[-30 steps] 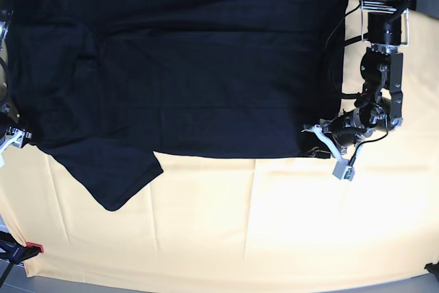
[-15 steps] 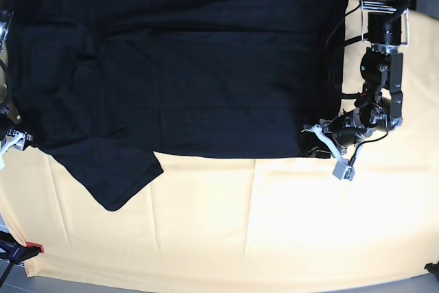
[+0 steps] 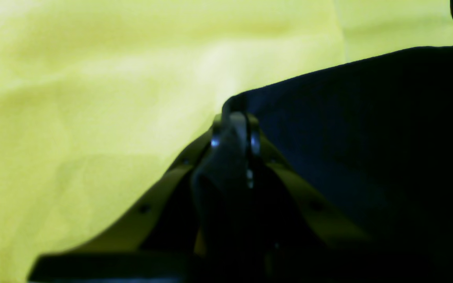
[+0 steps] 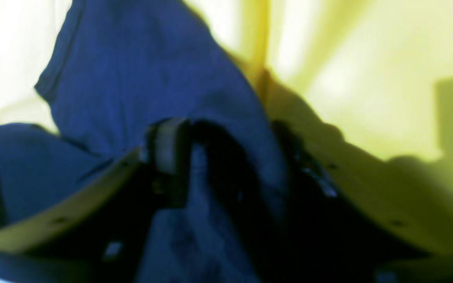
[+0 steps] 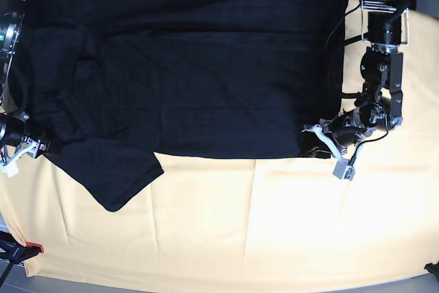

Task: Fold the T-shirt properly
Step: 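Move the right gripper to the sleeve-side hem corner and grasp, then lift the hem with both grippers and fold it over toward the collar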

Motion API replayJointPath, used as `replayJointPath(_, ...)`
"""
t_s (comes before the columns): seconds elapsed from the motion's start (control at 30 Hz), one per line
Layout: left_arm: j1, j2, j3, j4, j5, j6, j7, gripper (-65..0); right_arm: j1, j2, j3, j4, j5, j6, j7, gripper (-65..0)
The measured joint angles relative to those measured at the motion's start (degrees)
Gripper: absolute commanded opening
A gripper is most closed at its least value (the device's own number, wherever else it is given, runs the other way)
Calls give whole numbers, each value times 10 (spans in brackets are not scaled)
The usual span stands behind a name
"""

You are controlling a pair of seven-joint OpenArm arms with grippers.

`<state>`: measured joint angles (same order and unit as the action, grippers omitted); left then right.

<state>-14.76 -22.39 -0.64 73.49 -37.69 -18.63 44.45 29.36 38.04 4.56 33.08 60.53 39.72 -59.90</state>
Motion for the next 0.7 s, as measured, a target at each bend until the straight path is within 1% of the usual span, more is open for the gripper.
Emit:
replayJointPath(0.07,0,0,0,0,0,0,0,-650,0,2,-1,-1,11,0,-17,-535)
replayJointPath(0.1,0,0,0,0,1,-12,0,-650,1,4,-2,-2,10,-1,-22,-573)
replayJointPath(0.13,-1,0,0,0,3,-16,0,-650,2,6,-2,-2,10,0,-26,-583)
replayJointPath(0.2,-3,0,0,0,5,-29,2,-650,10,12,-2,-3,8,0,-34,-582)
replayJointPath(0.43,-35,0,2,-1,5,-29,8,-650,61,39,-3,-4,9,1,-38,-582)
replayJointPath(0.53,-53,-2,2,-1,4,-31,6,-650,78,45,-3,-5,9,2,-37,-583)
replayJointPath(0.57,-58,-3,3,-1,4,-35,6,-650,80,45,-3,-5,10,2,-33,-583)
replayJointPath(0.6,-64,-4,3,-1,7,-47,6,-650,81,45,-3,-5,10,2,-22,-585)
replayJointPath(0.63,-69,-6,3,-1,9,-51,6,-650,79,43,-3,-5,10,2,-15,-602)
replayJointPath(0.7,-78,-6,3,-1,23,-56,3,-650,76,38,-3,-5,-11,2,-3,-650)
